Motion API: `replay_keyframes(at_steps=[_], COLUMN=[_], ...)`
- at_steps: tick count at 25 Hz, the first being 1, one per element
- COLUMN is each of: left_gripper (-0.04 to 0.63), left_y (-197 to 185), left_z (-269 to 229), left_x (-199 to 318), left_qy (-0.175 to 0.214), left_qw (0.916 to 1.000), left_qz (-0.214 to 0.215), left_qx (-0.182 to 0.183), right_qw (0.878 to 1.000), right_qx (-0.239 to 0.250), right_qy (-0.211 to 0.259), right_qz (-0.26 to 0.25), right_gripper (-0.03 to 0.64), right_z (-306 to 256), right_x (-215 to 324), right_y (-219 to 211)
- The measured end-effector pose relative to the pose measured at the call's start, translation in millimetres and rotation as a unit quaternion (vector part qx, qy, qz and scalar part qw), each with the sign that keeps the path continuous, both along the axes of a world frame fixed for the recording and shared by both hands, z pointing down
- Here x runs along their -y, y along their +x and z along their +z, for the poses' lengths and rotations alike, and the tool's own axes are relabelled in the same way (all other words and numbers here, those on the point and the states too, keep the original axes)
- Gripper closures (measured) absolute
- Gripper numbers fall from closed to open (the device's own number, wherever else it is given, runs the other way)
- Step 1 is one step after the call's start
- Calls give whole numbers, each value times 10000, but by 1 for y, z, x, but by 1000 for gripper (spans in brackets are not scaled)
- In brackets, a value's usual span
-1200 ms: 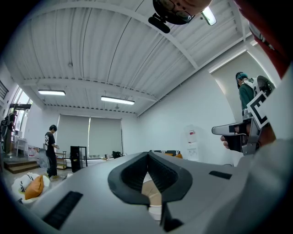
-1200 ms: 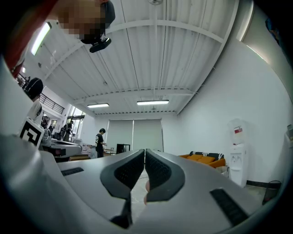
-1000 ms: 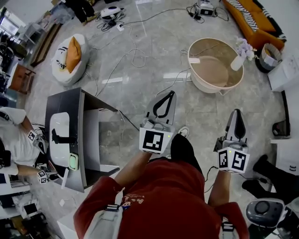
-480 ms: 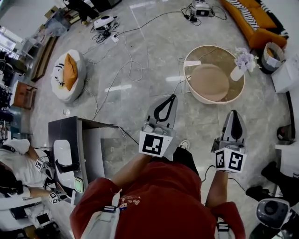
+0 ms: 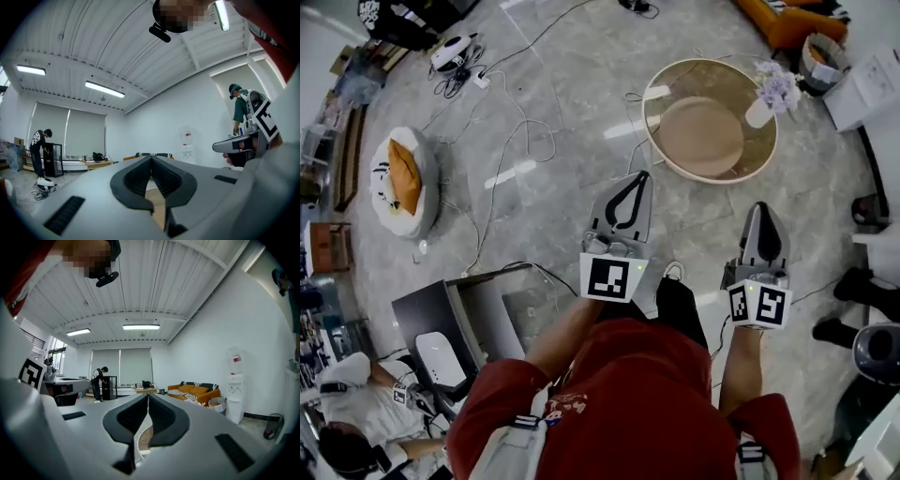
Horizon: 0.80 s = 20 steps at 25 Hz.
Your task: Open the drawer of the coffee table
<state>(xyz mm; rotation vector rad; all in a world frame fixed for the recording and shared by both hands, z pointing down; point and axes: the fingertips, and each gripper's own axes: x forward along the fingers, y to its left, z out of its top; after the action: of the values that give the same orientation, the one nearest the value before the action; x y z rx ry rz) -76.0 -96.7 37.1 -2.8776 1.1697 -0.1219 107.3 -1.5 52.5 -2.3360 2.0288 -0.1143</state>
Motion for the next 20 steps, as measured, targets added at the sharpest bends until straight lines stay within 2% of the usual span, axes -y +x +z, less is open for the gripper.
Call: replay_keyframes(at_steps=[4,5,7,8,9,12,14,17,20], left_gripper=[581,581,581,581,581,581,581,581,581], left_y=[-4,-1,10,13,14,15,18,23,20], left_z=[30,37,46,56,73,143,195,282,378], left_x=[31,39,53,58,61,61,59,62,59], left_qy=[-80,12,557,708,698,508,608,863,852], left_qw=[9990,9986,9963,9949,9947,9957,9955,9933,9934], left_qz=[302,392,617,692,736,767,724,772,770], left_qx=[318,345,231,182,170,139,62,-26,-75], right_qw=[9993,9990,9980,9973,9966,9937,9928,9925,9919], right_qx=[21,14,35,67,115,309,341,80,-202], right_qy=[-236,-293,-396,-456,-524,-765,-923,-1010,-1055], right_qz=[279,345,491,564,634,760,689,688,676], right_gripper=[594,594,594,594,594,594,594,594,594], right_z=[25,36,64,81,99,171,233,333,424], right_x=[19,23,31,33,34,32,35,46,50], right_y=[-19,-19,-16,-16,-17,-19,-18,-14,-14])
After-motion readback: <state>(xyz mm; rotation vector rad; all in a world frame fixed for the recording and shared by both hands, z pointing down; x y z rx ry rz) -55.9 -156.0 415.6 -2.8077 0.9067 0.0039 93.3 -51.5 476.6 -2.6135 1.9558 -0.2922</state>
